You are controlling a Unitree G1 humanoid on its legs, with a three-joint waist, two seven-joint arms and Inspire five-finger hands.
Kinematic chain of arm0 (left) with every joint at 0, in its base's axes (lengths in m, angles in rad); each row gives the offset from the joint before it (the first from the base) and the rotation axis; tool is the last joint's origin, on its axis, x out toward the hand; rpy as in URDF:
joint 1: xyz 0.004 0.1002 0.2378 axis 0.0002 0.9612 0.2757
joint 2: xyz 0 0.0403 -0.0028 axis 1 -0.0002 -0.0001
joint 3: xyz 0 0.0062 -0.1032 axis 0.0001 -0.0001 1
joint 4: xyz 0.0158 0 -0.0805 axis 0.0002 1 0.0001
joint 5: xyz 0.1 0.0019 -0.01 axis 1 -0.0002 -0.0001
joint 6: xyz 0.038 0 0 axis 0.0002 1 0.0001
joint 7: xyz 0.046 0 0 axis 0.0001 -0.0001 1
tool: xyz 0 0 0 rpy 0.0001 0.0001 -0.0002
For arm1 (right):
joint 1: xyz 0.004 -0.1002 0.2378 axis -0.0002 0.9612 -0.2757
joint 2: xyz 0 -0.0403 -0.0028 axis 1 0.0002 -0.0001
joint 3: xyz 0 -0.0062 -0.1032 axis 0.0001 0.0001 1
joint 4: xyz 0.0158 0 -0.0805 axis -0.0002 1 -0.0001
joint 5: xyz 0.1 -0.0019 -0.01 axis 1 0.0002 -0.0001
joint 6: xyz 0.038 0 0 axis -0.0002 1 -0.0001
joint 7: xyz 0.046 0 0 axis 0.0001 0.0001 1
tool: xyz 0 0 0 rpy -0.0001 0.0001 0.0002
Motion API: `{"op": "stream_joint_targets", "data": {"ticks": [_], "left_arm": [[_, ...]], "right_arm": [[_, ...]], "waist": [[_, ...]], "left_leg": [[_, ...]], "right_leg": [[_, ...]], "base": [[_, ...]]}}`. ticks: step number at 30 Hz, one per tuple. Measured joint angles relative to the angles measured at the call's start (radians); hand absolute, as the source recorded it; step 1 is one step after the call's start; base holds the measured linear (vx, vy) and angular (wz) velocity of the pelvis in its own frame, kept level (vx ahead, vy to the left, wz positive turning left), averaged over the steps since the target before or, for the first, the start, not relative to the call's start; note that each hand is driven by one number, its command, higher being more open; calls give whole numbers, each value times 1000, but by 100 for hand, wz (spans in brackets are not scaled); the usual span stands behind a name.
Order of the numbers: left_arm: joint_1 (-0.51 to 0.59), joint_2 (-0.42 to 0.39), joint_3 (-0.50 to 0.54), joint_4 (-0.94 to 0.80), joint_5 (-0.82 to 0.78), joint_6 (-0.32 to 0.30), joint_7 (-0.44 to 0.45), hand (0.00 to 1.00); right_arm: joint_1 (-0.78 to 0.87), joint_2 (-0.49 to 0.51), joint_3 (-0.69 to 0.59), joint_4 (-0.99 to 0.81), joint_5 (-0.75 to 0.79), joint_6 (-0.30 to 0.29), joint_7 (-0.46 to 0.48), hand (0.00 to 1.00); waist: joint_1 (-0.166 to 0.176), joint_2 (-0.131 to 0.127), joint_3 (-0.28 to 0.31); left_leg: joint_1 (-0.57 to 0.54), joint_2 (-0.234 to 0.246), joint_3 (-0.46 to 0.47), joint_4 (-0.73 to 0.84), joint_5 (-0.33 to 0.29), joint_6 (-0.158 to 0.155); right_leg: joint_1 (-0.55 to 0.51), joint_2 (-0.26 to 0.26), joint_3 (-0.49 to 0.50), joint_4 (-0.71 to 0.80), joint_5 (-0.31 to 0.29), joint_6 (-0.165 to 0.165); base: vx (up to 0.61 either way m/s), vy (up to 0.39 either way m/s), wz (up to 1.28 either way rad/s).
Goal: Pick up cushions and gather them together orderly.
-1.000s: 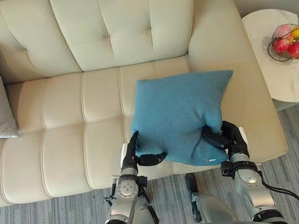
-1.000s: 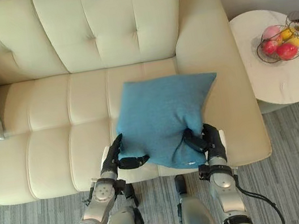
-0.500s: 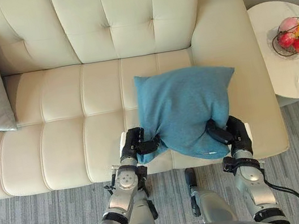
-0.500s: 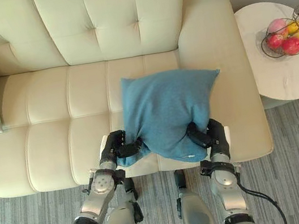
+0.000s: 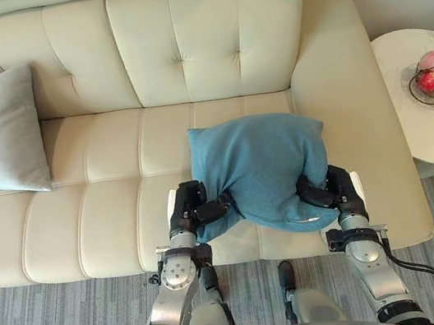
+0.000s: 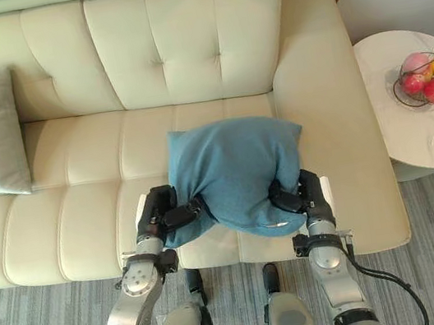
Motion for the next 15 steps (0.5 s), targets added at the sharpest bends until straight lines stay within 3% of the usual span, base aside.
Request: {"op": "stream_joint_targets", "data": {"ticks": [4,9,15], "left_arm": [[51,0,16,-94,1,0,23,0],[22,-12,30,-149,57,-4,111,0],[-169,22,23,-112,80,-7,223,0]], "right_arm": [[10,-3,37,-61,-63,0,-24,0],[-91,-6,96,-62,-115,0,-127,0],[-350,-9,113,91,-120,0,-230,0]], "waist": [[1,4,-44],[3,3,-73],[42,-2,-71]], "left_leg": [[0,-1,-4,0,0,0],[-2,-1,-19,0,11,0],[-89,18,-37,0,52,0]], "right_leg": [[2,0,-3,0,0,0],[1,0,-13,11,-1,-1],[-70,22,-25,-3,38,-15]], "base": [[2,10,2],[-32,19,8],[-101,6,3]]}}
